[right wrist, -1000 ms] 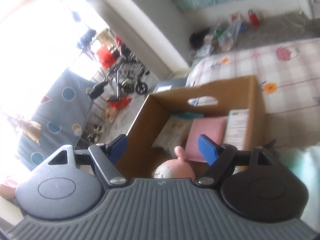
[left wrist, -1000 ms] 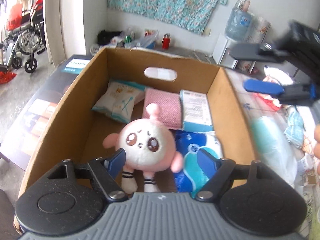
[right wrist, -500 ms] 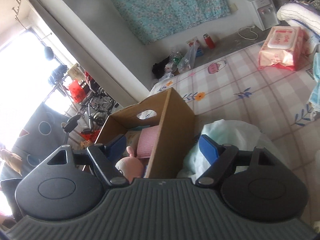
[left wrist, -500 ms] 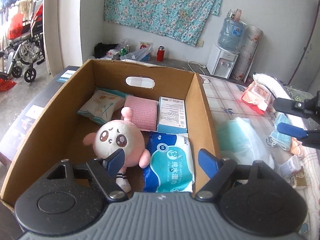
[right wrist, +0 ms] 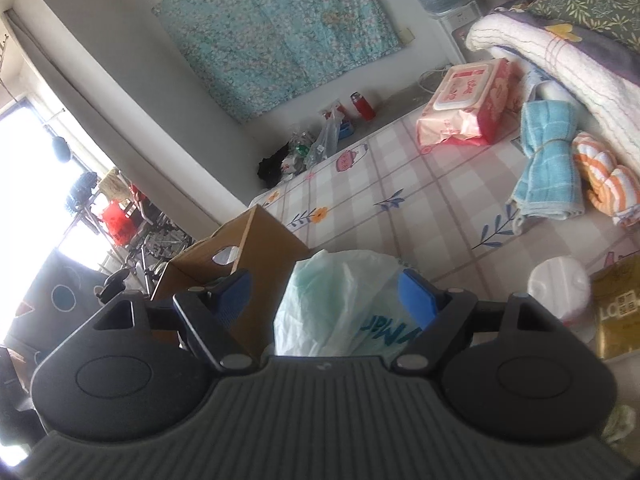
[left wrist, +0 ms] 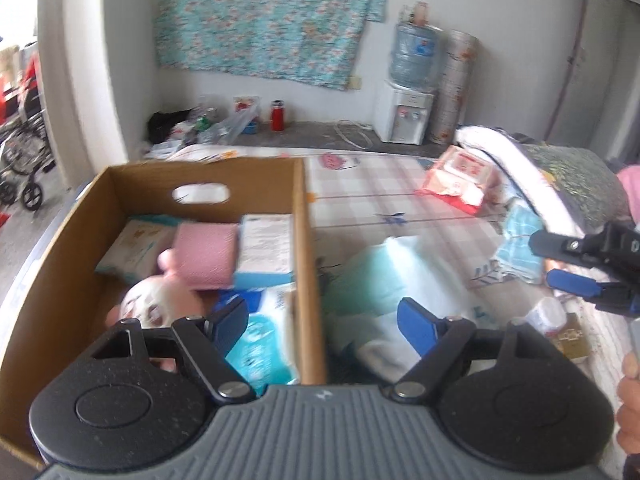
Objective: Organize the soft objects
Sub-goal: 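Close both grippers on the blue towel bundle tied with a rubber band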
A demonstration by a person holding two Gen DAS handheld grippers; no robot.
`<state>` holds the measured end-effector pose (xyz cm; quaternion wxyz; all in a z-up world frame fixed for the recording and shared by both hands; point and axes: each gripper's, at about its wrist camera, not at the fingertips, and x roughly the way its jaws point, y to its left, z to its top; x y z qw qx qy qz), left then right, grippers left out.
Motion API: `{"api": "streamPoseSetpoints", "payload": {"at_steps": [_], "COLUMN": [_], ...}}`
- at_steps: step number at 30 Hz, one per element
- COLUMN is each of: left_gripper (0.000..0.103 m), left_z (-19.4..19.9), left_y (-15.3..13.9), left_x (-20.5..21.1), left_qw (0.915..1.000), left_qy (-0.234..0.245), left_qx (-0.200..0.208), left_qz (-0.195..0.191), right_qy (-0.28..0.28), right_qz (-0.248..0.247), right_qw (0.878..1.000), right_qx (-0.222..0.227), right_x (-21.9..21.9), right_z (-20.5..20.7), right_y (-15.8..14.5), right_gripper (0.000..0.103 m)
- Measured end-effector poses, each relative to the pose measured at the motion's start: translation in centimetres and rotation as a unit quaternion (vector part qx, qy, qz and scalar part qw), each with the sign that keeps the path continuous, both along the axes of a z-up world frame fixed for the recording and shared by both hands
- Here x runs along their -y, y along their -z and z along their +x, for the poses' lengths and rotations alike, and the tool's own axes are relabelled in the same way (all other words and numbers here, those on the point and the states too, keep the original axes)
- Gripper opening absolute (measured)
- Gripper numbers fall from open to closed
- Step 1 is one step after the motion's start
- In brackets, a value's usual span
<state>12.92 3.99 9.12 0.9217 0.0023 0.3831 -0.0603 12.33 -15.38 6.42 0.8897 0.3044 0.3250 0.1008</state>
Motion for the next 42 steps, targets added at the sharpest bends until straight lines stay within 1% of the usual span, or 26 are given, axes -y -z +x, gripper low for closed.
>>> {"api": "streamPoseSetpoints", "payload": {"at_steps": [5, 8, 10, 13, 16, 19, 23, 25, 28, 30, 32, 34, 35, 37, 38, 39, 40, 41, 42], "left_gripper": [0.084, 0.086, 0.086, 0.086, 0.086, 0.086, 0.083, 0.081, 0.081, 0.081, 0.081, 0.075, 0.074, 0.07, 0.068, 0.061, 0.055, 0.054, 0.051], "left_z": [4.7, 8.1, 10.7, 14.6, 18.4, 21.3, 23.9, 25.1, 26.6, 27.1, 27.4, 27.7, 27.9, 28.0, 28.0, 28.0, 28.0, 28.0, 28.0], "left_y": [-1.3, -1.3, -0.6, 1.1, 3.4, 5.8, 8.4, 9.5, 11.5, 12.8, 13.9, 14.7, 14.9, 15.0, 15.0, 15.0, 15.0, 15.0, 15.0], "left_x": [5.7, 9.8, 12.7, 16.8, 20.4, 23.4, 26.9, 28.0, 29.2, 30.0, 30.5, 30.6, 30.6, 30.5, 30.4, 30.3, 30.2, 30.2, 30.2], "left_qw": [0.997, 0.992, 0.987, 0.9804, 0.9737, 0.967, 0.9609, 0.9573, 0.9473, 0.9445, 0.9445, 0.9427, 0.9423, 0.9436, 0.944, 0.9438, 0.9432, 0.9429, 0.9434], "left_qy": [0.074, 0.119, 0.149, 0.174, 0.186, 0.195, 0.209, 0.212, 0.212, 0.209, 0.205, 0.202, 0.199, 0.195, 0.195, 0.194, 0.192, 0.192, 0.192], "left_qx": [-0.024, -0.042, -0.06, -0.093, -0.129, -0.16, -0.178, -0.192, -0.229, -0.244, -0.25, -0.259, -0.261, -0.258, -0.256, -0.257, -0.259, -0.26, -0.258], "left_qz": [0.002, 0.0, -0.005, -0.009, -0.021, -0.034, -0.035, -0.044, -0.071, -0.068, -0.056, -0.06, -0.065, -0.07, -0.072, -0.076, -0.079, -0.079, -0.08], "right_qy": [0.065, 0.102, 0.116, 0.134, 0.141, 0.14, 0.149, 0.156, 0.165, 0.163, 0.159, 0.151, 0.148, 0.144, 0.142, 0.139, 0.139, 0.137, 0.134], "right_qz": [-0.019, -0.042, -0.05, -0.063, -0.076, -0.073, -0.065, -0.056, -0.051, -0.043, -0.042, -0.046, -0.048, -0.05, -0.049, -0.048, -0.051, -0.053, -0.052], "right_qw": [0.998, 0.994, 0.992, 0.989, 0.987, 0.987, 0.986, 0.985, 0.983, 0.984, 0.984, 0.985, 0.986, 0.986, 0.986, 0.986, 0.986, 0.986, 0.986], "right_qx": [0.003, -0.005, -0.015, -0.026, -0.024, -0.028, -0.043, -0.05, -0.059, -0.063, -0.063, -0.064, -0.065, -0.067, -0.069, -0.073, -0.078, -0.081, -0.084], "right_x": [4.0, 6.2, 7.4, 8.6, 9.6, 10.7, 12.1, 12.8, 13.5, 13.8, 13.8, 13.5, 13.4, 13.2, 13.3, 13.3, 13.3, 13.2, 13.2], "right_z": [-1.0, -0.9, -0.5, 0.3, 1.2, 2.5, 3.6, 4.3, 5.4, 6.3, 7.0, 7.9, 8.2, 8.9, 9.2, 9.5, 9.8, 10.1, 10.4], "right_y": [1.0, 2.1, 3.0, 4.2, 4.9, 5.5, 6.6, 7.3, 8.1, 8.6, 8.8, 9.0, 9.1, 9.3, 9.3, 9.5, 9.7, 9.8, 10.0], "right_gripper": [0.081, 0.081, 0.081, 0.081, 0.08, 0.077, 0.068, 0.065, 0.065, 0.065, 0.065, 0.065, 0.065, 0.064, 0.061, 0.056, 0.054, 0.051, 0.047]}}
